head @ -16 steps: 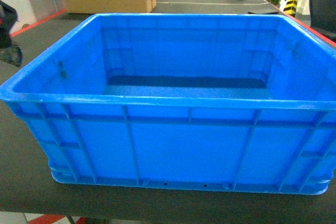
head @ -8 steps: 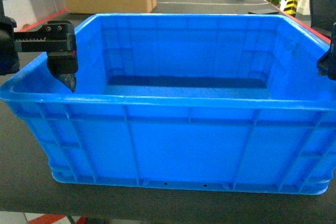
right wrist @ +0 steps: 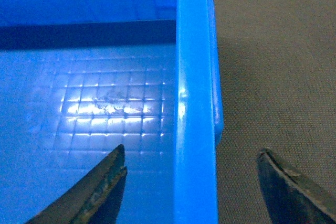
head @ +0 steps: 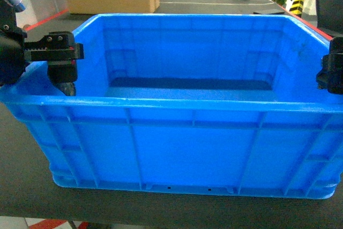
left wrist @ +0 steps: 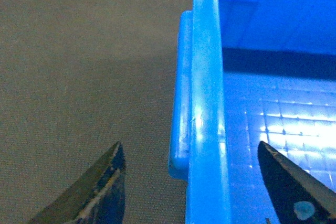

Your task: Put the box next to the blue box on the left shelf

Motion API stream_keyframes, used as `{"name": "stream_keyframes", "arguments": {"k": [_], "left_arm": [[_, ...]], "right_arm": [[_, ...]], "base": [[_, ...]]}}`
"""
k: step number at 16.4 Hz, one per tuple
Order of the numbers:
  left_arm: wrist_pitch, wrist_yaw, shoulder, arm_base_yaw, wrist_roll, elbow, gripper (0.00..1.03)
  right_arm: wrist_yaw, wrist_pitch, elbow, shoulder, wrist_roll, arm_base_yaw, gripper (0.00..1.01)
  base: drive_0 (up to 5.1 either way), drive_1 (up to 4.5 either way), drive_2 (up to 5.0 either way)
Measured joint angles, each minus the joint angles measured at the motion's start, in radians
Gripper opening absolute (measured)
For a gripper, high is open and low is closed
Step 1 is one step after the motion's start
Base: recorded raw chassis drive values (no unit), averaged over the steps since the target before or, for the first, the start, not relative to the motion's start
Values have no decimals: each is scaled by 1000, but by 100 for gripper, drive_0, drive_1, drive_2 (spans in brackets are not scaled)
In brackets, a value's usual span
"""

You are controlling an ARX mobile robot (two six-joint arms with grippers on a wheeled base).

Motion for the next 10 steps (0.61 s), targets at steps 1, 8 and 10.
{"name": "stream_keyframes", "arguments": {"k": [1, 8, 10], "left_arm": [[-3, 0, 0, 0, -7, 10, 62], [-11, 31, -4, -2, 10, 19, 11], [51, 12, -23, -9, 13, -19, 11]], "right_arm": [[2, 0, 6, 4, 0, 2, 61], [10, 6, 12, 4, 26, 18, 10], [8, 18, 10, -2, 29, 19, 10]], "base": [[0, 0, 0], [0, 0, 0], [0, 0, 0]]}}
